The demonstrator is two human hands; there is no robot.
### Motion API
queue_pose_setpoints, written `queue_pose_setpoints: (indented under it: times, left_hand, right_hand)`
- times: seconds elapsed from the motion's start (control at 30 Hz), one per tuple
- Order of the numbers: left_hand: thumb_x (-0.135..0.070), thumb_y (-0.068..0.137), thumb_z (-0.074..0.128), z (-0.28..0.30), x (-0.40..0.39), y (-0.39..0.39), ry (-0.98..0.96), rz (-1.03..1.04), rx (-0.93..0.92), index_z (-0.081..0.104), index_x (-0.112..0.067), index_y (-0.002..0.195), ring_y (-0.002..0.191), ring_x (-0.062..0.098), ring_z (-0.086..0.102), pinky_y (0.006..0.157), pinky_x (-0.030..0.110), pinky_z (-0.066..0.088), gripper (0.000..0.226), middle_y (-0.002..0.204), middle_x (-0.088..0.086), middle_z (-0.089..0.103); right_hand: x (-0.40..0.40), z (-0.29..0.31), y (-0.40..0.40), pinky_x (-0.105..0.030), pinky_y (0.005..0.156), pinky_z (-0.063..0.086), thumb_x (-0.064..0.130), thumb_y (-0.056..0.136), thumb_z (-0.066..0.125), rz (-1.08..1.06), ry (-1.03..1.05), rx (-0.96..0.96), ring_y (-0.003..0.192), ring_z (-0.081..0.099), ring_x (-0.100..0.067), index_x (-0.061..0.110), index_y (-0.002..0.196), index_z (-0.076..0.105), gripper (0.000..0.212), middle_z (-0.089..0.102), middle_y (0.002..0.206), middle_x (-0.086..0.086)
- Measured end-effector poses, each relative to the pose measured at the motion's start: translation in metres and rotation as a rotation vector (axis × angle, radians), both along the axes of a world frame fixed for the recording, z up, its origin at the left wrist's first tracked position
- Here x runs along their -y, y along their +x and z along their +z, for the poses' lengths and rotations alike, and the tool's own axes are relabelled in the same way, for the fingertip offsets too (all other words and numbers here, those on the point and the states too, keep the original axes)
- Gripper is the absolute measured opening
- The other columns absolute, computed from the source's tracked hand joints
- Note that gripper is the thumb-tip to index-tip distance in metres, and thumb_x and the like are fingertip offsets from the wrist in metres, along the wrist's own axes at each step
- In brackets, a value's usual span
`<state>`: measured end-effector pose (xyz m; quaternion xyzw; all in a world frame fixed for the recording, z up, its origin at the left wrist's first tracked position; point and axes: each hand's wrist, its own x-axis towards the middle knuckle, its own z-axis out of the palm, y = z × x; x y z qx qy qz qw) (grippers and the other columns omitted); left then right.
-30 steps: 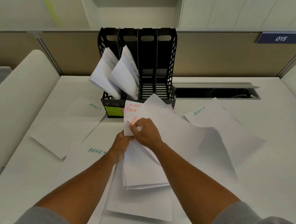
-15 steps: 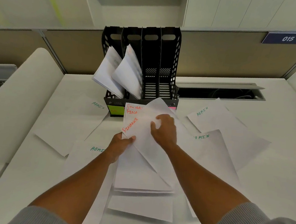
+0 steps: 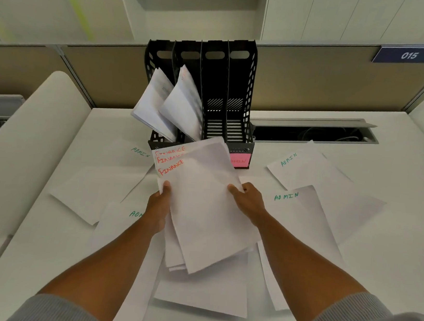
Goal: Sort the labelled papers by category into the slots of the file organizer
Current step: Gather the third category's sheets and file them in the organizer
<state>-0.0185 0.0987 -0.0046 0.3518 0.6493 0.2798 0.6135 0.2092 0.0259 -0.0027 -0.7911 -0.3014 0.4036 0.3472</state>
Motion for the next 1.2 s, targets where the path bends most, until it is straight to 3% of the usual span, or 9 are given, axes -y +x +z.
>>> queue_pose_setpoints:
  times: [0.13,0.23,0.33,0.5,0.63,0.73,0.83,1.0,1.2]
  left_hand:
    - [-0.059,0.083,0.061,0.006,0.0,0.006,0.008,-0.067,0.078,0.064,-0.024,0.109,0.096,0.023,0.065,0.085,0.043,0.052,0.044,0.103,0.0,0.07]
    - [-0.037,0.079,0.077,0.01,-0.001,0.007,0.08,-0.157,0.095,0.065,-0.019,0.114,0.105,0.025,0.064,0.094,0.044,0.05,0.041,0.114,0.005,0.069]
    - [-0.025,0.079,0.078,0.015,-0.003,0.006,0.137,-0.147,0.065,0.067,-0.019,0.103,0.096,0.027,0.067,0.085,0.042,0.055,0.027,0.11,0.009,0.071]
    - [-0.021,0.077,0.08,0.035,-0.005,0.022,0.231,-0.112,0.123,0.063,-0.009,0.118,0.102,0.029,0.066,0.092,0.048,0.053,0.046,0.112,0.009,0.07]
    - [-0.02,0.077,0.08,0.056,-0.002,0.042,0.388,-0.035,0.152,0.057,-0.017,0.119,0.1,0.024,0.067,0.084,0.04,0.057,0.048,0.111,0.004,0.068]
    - [-0.02,0.08,0.078,0.067,0.005,0.052,0.507,-0.007,0.198,0.058,-0.033,0.104,0.097,0.018,0.068,0.079,0.036,0.058,0.034,0.105,-0.005,0.069]
    - [-0.017,0.081,0.077,0.074,0.01,0.057,0.589,0.0,0.222,0.059,-0.036,0.1,0.098,0.018,0.068,0.08,0.033,0.059,0.032,0.102,-0.01,0.068]
    - [-0.024,0.08,0.077,0.077,0.012,0.057,0.632,-0.024,0.216,0.055,-0.037,0.106,0.102,0.023,0.065,0.071,0.022,0.058,0.037,0.109,0.0,0.065]
    - [-0.027,0.077,0.081,0.065,0.014,0.045,0.604,-0.055,0.188,0.054,-0.043,0.105,0.098,0.014,0.064,0.071,0.022,0.059,0.042,0.104,-0.01,0.064]
  right_hand:
    - [-0.001,-0.001,-0.01,-0.032,0.074,0.047,0.041,0.084,0.059,-0.017,-0.005,-0.126,0.094,0.06,-0.023,0.013,0.116,0.054,0.043,0.061,0.111,-0.005]
    - [0.001,0.001,-0.01,-0.033,0.075,0.053,0.027,0.079,0.068,-0.046,0.044,-0.199,0.091,0.063,-0.023,0.015,0.108,0.058,0.032,0.065,0.107,-0.006]
    - [0.002,0.009,-0.005,-0.035,0.073,0.056,0.02,0.074,0.074,-0.047,0.101,-0.245,0.085,0.065,-0.024,0.015,0.096,0.061,0.026,0.067,0.099,-0.007]
    - [-0.008,0.03,-0.01,-0.023,0.053,0.045,0.011,0.075,0.068,-0.064,0.28,-0.102,0.066,0.055,-0.016,0.012,0.083,0.055,0.015,0.061,0.081,-0.005]
    - [-0.018,0.049,-0.021,-0.008,0.04,0.037,0.006,0.082,0.061,-0.111,0.428,-0.005,0.059,0.048,-0.007,0.016,0.082,0.045,0.018,0.051,0.072,0.001]
    - [-0.021,0.059,-0.025,-0.009,0.047,0.043,0.008,0.086,0.062,-0.127,0.502,0.029,0.067,0.054,-0.008,0.022,0.089,0.044,0.023,0.056,0.085,-0.004]
    - [-0.021,0.064,-0.03,-0.019,0.065,0.05,0.016,0.088,0.063,-0.132,0.529,0.029,0.087,0.058,-0.016,0.019,0.113,0.046,0.03,0.058,0.105,-0.006]
    - [-0.015,0.063,-0.034,-0.034,0.081,0.054,0.023,0.089,0.065,-0.144,0.534,0.018,0.101,0.059,-0.021,0.019,0.127,0.046,0.042,0.059,0.112,-0.003]
    - [-0.003,0.053,-0.033,-0.021,0.073,0.049,0.024,0.087,0.065,-0.116,0.533,0.07,0.091,0.056,-0.015,0.018,0.122,0.052,0.038,0.057,0.101,0.005]
